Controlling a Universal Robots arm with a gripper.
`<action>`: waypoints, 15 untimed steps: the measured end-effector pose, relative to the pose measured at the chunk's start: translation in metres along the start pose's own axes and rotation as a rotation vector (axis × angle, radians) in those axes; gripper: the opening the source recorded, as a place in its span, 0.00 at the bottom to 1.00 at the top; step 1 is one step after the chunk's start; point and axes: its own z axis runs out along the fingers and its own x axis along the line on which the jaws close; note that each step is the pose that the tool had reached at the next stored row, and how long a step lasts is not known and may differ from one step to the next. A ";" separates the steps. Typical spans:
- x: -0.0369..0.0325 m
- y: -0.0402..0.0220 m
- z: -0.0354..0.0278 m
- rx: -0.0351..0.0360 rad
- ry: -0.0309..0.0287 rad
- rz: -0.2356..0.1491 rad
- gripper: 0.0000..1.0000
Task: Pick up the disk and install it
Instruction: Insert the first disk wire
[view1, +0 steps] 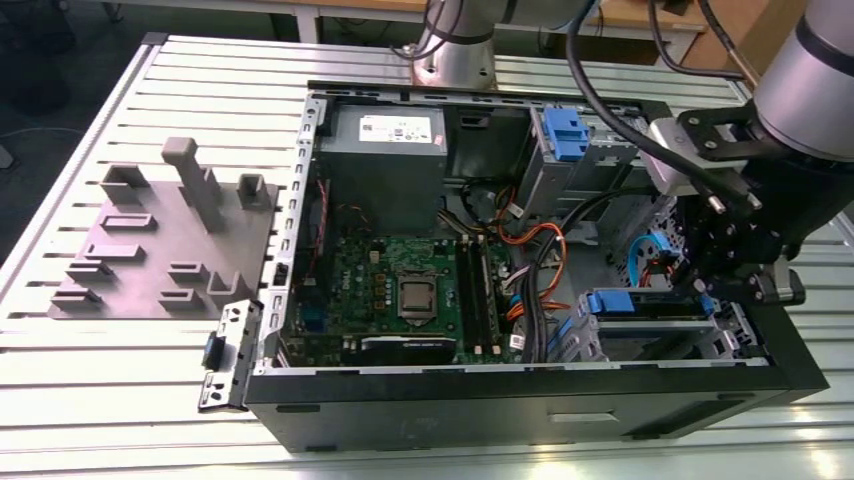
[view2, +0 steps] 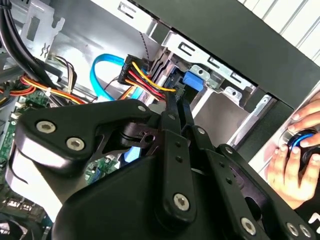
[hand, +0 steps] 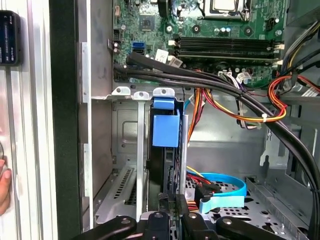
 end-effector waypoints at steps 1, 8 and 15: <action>0.0000 0.0018 -0.0001 0.0085 -0.0008 0.000 0.16; -0.0001 0.0106 0.0018 0.0402 -0.0037 0.001 0.16; -0.0002 0.0143 0.0024 0.0545 -0.0053 0.002 0.16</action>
